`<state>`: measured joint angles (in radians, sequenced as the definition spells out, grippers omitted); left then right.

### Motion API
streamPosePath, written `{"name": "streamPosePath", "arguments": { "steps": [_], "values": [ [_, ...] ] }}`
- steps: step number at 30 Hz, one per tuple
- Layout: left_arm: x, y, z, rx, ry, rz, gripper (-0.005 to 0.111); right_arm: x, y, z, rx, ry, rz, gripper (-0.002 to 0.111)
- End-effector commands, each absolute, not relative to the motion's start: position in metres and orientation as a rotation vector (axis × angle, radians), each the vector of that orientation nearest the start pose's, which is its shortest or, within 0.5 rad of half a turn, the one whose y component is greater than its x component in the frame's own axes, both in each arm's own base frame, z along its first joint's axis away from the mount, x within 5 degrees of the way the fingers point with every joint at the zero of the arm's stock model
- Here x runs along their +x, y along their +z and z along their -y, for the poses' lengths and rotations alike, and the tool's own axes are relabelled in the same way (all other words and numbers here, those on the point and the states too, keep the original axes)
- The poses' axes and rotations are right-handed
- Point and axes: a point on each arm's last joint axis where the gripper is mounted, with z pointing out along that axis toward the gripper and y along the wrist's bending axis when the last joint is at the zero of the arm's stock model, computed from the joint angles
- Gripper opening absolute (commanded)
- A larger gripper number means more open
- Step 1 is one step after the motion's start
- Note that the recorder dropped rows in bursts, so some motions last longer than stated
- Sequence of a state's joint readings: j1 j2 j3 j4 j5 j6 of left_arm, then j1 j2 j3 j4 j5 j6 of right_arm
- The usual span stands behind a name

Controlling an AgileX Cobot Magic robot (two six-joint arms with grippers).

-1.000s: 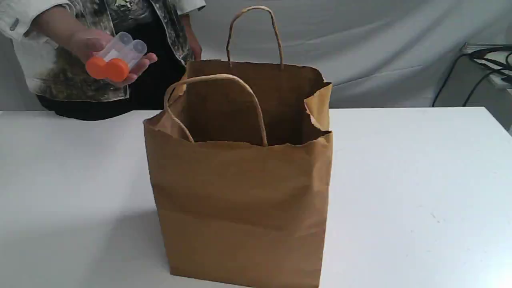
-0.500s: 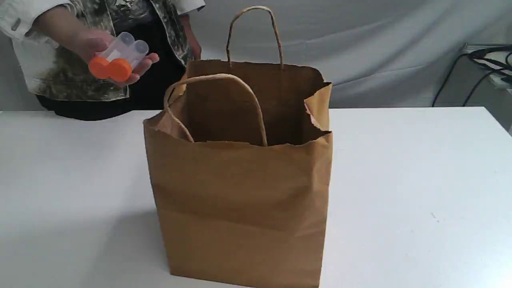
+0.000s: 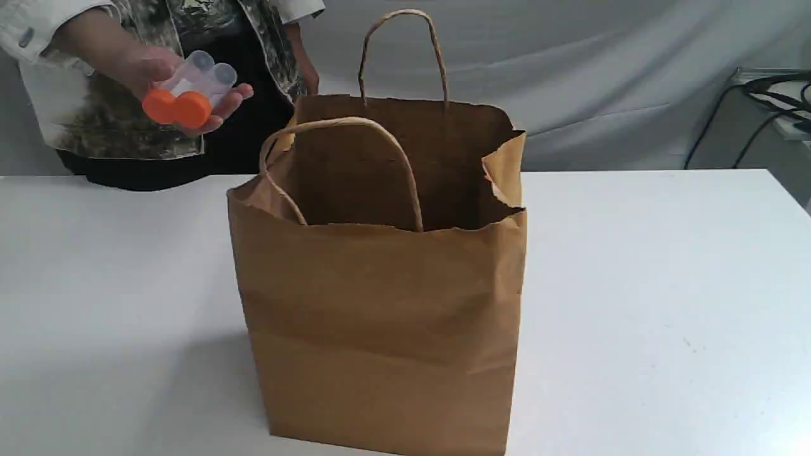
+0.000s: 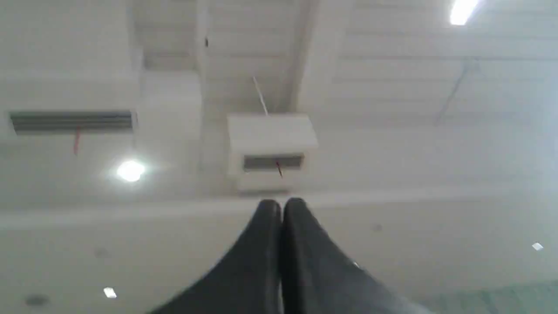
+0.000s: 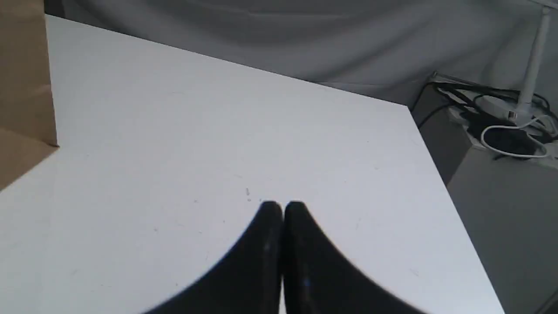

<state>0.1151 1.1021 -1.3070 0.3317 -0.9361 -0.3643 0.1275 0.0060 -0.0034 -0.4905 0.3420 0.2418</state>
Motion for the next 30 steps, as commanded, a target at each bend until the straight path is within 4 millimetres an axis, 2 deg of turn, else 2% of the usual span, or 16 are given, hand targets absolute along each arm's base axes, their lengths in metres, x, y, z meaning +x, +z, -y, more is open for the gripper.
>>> {"name": "streamPosePath", "arguments": {
  "steps": [1, 4, 7, 10, 11, 15, 18, 22, 24, 27, 30],
  "values": [
    [0.225, 0.570, 0.006, 0.258, -0.192, -0.640, 0.000, 0.055, 0.186, 0.008, -0.212, -0.225, -1.778, 0.000],
    [0.254, 0.576, 0.020, 0.452, -0.251, -0.783, 0.000, 0.055, 0.186, 0.008, -0.212, -0.225, -1.778, 0.000],
    [0.284, 0.576, 0.027, 0.524, -0.405, -0.978, 0.000, 0.055, 0.186, 0.008, -0.212, -0.225, -1.778, 0.000],
    [0.318, 0.562, 0.032, 0.639, -0.481, -1.218, 0.000, 0.055, 0.186, 0.008, -0.212, -0.225, -1.778, 0.000],
    [0.326, 0.557, 0.036, 0.686, -0.554, -1.261, 0.000, 0.055, 0.186, 0.008, -0.212, -0.225, -1.778, 0.000],
    [0.353, 0.529, 0.051, 0.912, -0.742, -1.312, 0.000, 0.055, 0.186, 0.008, -0.212, -0.225, -1.778, 0.000],
    [0.372, 0.512, 0.062, 0.907, -0.806, -1.344, 0.003, 0.055, 0.186, 0.008, -0.212, -0.225, -1.778, 0.000],
    [0.394, 0.484, 0.088, 0.974, -0.848, -1.342, 0.015, 0.055, 0.186, 0.008, -0.212, -0.225, -1.778, 0.000],
    [0.403, 0.470, 0.103, 1.024, -0.854, -1.324, 0.027, 0.055, 0.186, 0.008, -0.212, -0.225, -1.778, 0.000],
    [0.415, 0.452, 0.120, 1.064, -0.852, -1.309, 0.052, 0.055, 0.186, 0.008, -0.212, -0.225, -1.778, 0.000],
    [0.414, 0.450, 0.117, 1.120, -0.825, -1.273, 0.054, 0.055, 0.186, 0.008, -0.210, -0.223, -1.779, 0.000]
  ]
}}
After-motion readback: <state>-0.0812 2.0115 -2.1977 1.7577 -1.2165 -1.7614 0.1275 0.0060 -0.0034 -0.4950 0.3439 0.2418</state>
